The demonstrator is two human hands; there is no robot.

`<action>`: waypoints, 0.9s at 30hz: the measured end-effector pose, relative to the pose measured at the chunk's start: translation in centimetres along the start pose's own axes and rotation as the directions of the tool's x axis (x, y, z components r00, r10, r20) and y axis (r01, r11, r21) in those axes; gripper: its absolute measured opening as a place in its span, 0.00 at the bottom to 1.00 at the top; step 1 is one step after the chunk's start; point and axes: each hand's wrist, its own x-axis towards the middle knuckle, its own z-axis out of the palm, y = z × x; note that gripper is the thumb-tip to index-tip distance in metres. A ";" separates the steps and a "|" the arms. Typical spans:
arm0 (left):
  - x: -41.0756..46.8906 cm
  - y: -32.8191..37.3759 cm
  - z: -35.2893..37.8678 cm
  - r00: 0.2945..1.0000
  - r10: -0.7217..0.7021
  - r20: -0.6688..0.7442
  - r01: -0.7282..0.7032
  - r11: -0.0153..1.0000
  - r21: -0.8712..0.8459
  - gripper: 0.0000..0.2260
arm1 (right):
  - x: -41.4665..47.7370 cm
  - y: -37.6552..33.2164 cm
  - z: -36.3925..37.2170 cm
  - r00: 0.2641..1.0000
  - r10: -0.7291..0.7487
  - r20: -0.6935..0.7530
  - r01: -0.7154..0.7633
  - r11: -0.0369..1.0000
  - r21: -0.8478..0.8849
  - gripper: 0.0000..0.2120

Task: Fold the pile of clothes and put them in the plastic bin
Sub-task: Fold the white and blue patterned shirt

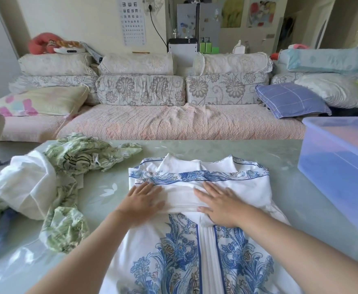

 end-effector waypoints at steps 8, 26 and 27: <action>-0.4 -3.7 -2.3 0.901 -0.418 -0.118 0.337 0.843 -0.419 0.25 | 0.6 -2.2 -2.1 0.998 0.059 -0.014 -0.058 0.995 0.080 0.31; 5.6 -2.2 -4.6 0.812 -0.555 0.182 0.529 0.566 -0.633 0.14 | 8.6 -10.6 -1.3 0.999 0.038 0.000 -0.038 0.996 0.078 0.37; 5.9 -1.8 -4.5 0.836 -0.524 0.161 0.491 0.585 -0.646 0.12 | 8.5 -10.6 -1.4 0.999 0.036 0.004 -0.036 0.996 0.084 0.37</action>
